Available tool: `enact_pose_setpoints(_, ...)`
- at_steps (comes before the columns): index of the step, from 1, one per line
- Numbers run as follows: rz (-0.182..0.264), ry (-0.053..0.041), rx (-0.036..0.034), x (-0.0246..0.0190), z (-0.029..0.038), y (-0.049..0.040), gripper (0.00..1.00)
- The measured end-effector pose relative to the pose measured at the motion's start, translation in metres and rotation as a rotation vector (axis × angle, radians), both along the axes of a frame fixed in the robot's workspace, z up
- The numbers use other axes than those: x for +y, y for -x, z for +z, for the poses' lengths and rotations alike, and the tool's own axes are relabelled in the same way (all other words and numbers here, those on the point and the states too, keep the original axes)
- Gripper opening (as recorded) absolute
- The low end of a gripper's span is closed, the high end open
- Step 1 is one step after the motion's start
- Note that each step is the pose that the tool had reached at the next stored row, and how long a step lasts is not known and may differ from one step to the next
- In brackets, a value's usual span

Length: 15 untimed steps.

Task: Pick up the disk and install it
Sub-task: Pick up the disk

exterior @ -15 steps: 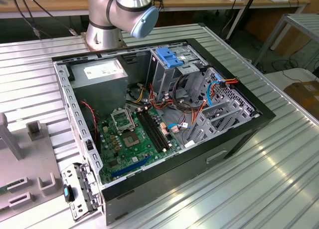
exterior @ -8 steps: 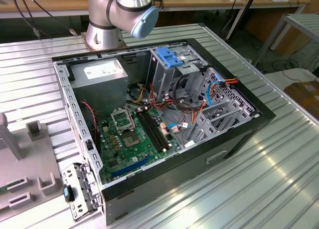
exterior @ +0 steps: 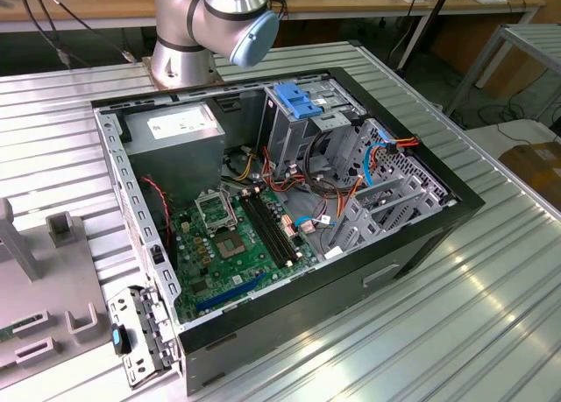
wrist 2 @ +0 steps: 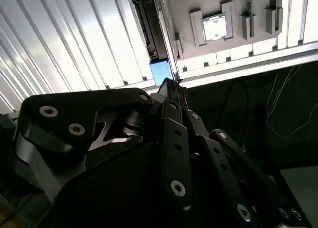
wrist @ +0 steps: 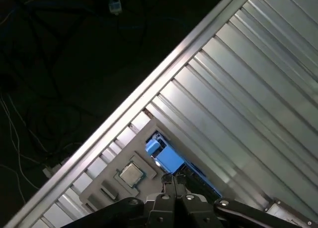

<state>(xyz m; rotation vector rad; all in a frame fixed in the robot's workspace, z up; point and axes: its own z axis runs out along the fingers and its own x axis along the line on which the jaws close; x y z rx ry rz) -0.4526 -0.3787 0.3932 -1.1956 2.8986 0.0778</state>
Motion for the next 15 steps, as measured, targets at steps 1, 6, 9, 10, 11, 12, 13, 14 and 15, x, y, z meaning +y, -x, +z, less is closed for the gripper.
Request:
enact_pose_setpoints(1,0.027,0.0006,0.0001,0.0000,0.0000,0.0000,0.11)
enact_pose_setpoints(6,0.171,0.0029,0.0000,0.0000,-0.0007,0.0001,0.11)
enact_pose_setpoints(9,0.233,0.0038,-0.0003,0.0000,-0.0012,0.0001,0.11)
enact_pose_setpoints(10,0.258,0.0045,-0.0007,0.0000,-0.0014,0.0001,0.11)
enact_pose_setpoints(11,0.281,0.0047,-0.0013,0.0000,-0.0017,0.0001,0.11)
enact_pose_setpoints(12,0.295,0.0048,-0.0015,0.0000,-0.0018,0.0001,0.11)
enact_pose_setpoints(13,0.310,0.0048,-0.0018,0.0000,-0.0020,0.0001,0.11)
enact_pose_setpoints(14,0.335,0.0049,-0.0021,0.0000,-0.0022,0.0001,0.11)
enact_pose_setpoints(15,0.350,0.0051,-0.0022,0.0000,-0.0024,0.0001,0.11)
